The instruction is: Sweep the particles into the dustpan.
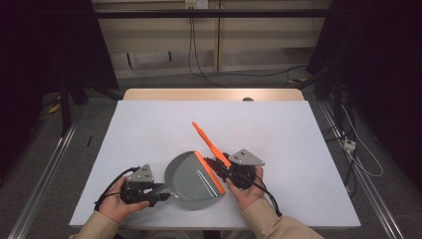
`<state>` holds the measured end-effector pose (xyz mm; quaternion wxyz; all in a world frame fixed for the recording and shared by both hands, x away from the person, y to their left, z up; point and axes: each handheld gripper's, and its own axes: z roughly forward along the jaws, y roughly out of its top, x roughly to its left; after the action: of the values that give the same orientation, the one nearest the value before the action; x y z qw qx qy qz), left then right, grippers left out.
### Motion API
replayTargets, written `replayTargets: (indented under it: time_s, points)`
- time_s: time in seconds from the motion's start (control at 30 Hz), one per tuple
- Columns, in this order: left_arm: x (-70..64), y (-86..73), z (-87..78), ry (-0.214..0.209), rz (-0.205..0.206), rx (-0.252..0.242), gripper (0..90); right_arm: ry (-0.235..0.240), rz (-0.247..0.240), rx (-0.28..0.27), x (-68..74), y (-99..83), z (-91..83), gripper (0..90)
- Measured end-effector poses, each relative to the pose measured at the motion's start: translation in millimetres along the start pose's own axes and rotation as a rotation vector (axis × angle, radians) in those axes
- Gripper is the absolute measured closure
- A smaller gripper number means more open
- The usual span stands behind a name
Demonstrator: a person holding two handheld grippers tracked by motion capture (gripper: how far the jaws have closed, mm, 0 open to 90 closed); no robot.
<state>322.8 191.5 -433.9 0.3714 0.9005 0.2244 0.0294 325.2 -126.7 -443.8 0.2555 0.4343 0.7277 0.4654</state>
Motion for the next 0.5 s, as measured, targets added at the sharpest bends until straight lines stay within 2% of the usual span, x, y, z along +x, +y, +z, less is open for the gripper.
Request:
replayTargets:
  time_s: [0.13, 0.23, 0.27, 0.3, 0.33, 0.4, 0.5]
  points:
    - [-0.3, 0.1, 0.2, -0.004, -0.001, -0.001, 62.7, 0.005, -0.004, -0.002, 4.9, -0.2, 2.8, 69.4]
    - [-0.3, 0.2, 0.8, -0.007, -0.009, -0.006, 62.7, 0.028, 0.046, -0.019, 6.0, 0.1, 2.8, 69.4]
    - [0.1, 0.1, 1.1, -0.020, -0.014, -0.008, 62.7, 0.042, 0.057, -0.023, 7.9, 0.0, 3.4, 69.4]
    - [-0.4, 0.3, 1.1, -0.008, -0.016, -0.007, 62.7, 0.046, 0.055, -0.025, 11.1, -0.2, 4.3, 69.3]
    - [0.0, 0.3, 1.5, -0.020, -0.017, -0.011, 62.7, 0.045, 0.038, -0.026, 14.4, -0.3, 5.5, 69.3]
    - [0.3, 0.5, 1.5, -0.024, -0.018, -0.010, 62.7, 0.051, 0.034, -0.031, 19.2, -0.7, 7.4, 69.2]
    - [0.3, 0.6, 1.6, -0.024, -0.019, -0.009, 62.7, 0.065, 0.050, -0.038, 22.7, -0.1, 9.0, 69.2]
